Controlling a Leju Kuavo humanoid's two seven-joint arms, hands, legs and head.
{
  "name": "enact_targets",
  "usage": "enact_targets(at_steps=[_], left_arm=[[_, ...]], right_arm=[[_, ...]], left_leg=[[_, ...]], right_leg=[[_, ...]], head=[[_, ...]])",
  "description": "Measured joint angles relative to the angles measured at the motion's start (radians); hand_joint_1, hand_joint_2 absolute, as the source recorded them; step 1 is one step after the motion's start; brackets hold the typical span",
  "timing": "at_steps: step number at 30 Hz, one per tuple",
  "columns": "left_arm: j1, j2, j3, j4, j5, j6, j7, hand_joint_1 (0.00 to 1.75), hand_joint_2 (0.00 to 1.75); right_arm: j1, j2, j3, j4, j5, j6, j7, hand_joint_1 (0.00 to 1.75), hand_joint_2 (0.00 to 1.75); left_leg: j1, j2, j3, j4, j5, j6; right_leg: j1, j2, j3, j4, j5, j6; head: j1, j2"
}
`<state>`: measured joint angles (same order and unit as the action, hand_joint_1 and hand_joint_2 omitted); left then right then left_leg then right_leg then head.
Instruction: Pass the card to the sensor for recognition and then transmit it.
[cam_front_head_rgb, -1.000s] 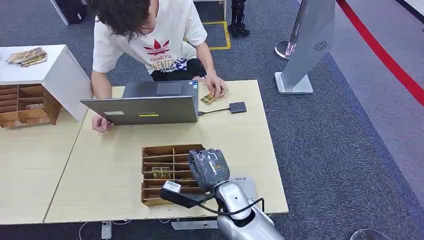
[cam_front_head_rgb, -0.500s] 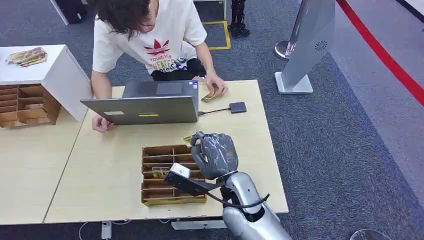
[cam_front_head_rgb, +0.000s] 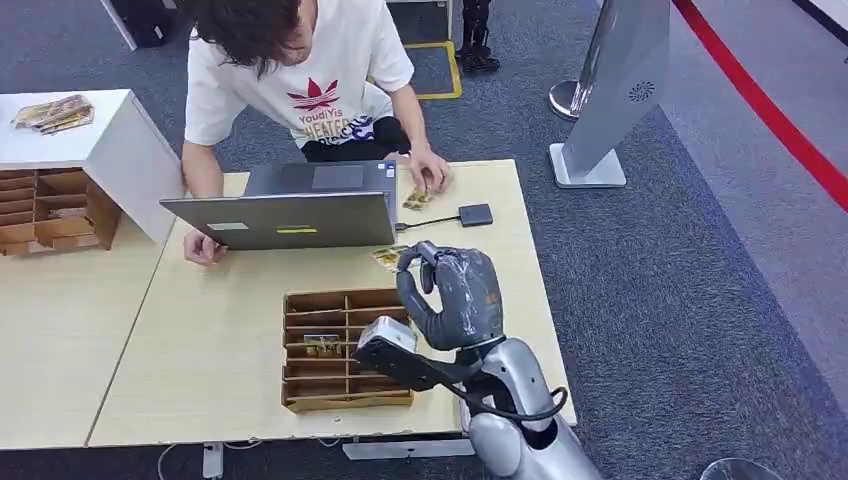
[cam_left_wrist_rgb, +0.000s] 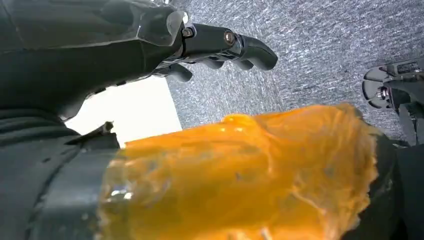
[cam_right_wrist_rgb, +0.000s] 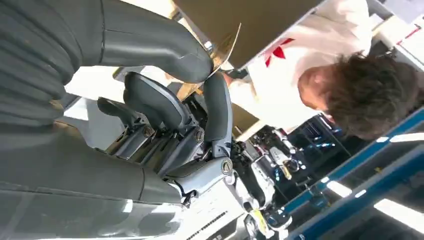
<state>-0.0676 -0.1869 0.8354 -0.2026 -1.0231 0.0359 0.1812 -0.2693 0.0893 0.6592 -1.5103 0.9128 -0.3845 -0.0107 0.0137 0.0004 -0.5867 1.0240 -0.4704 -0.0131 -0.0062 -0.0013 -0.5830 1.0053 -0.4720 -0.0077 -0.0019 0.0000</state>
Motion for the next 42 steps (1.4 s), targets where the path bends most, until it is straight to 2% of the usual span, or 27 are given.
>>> enact_targets(at_steps=[7,15,22,27,42], left_arm=[[0.001,0.000,0.000,0.000,-0.001,0.000,-0.002,0.00,0.00],[0.001,0.000,0.000,0.000,-0.016,-0.002,-0.004,0.00,0.00],[-0.001,0.000,0.000,0.000,-0.043,-0.007,-0.004,0.00,0.00],[-0.002,0.000,0.000,0.000,-0.048,-0.008,0.000,0.00,0.00],[-0.003,0.000,0.000,0.000,-0.048,-0.008,0.002,0.00,0.00]], right_arm=[[0.005,-0.018,-0.002,-0.067,-0.028,0.000,-0.012,1.75,1.75],[-0.022,-0.018,-0.003,-0.069,-0.024,0.006,-0.014,1.75,1.75],[-0.126,-0.005,-0.003,-0.032,0.029,0.030,0.033,1.75,1.75],[-0.177,0.012,-0.003,-0.002,0.032,0.039,0.041,1.75,1.75],[-0.196,0.025,-0.003,0.030,0.034,0.038,0.042,1.75,1.75]], left_leg=[[0.000,0.000,0.000,0.000,0.000,0.000],[0.000,0.000,0.000,0.000,0.000,0.000],[0.000,0.000,0.000,0.000,0.000,0.000],[0.000,0.000,0.000,0.000,0.000,0.000],[0.000,0.000,0.000,0.000,0.000,0.000]], right_leg=[[0.000,0.000,0.000,0.000,0.000,0.000],[0.000,0.000,0.000,0.000,0.000,0.000],[0.000,0.000,0.000,0.000,0.000,0.000],[0.000,0.000,0.000,0.001,0.000,0.000],[0.000,0.000,0.000,0.001,0.000,0.000]], head=[[0.000,0.000],[0.000,0.000],[0.000,0.000],[0.000,0.000],[0.000,0.000]])
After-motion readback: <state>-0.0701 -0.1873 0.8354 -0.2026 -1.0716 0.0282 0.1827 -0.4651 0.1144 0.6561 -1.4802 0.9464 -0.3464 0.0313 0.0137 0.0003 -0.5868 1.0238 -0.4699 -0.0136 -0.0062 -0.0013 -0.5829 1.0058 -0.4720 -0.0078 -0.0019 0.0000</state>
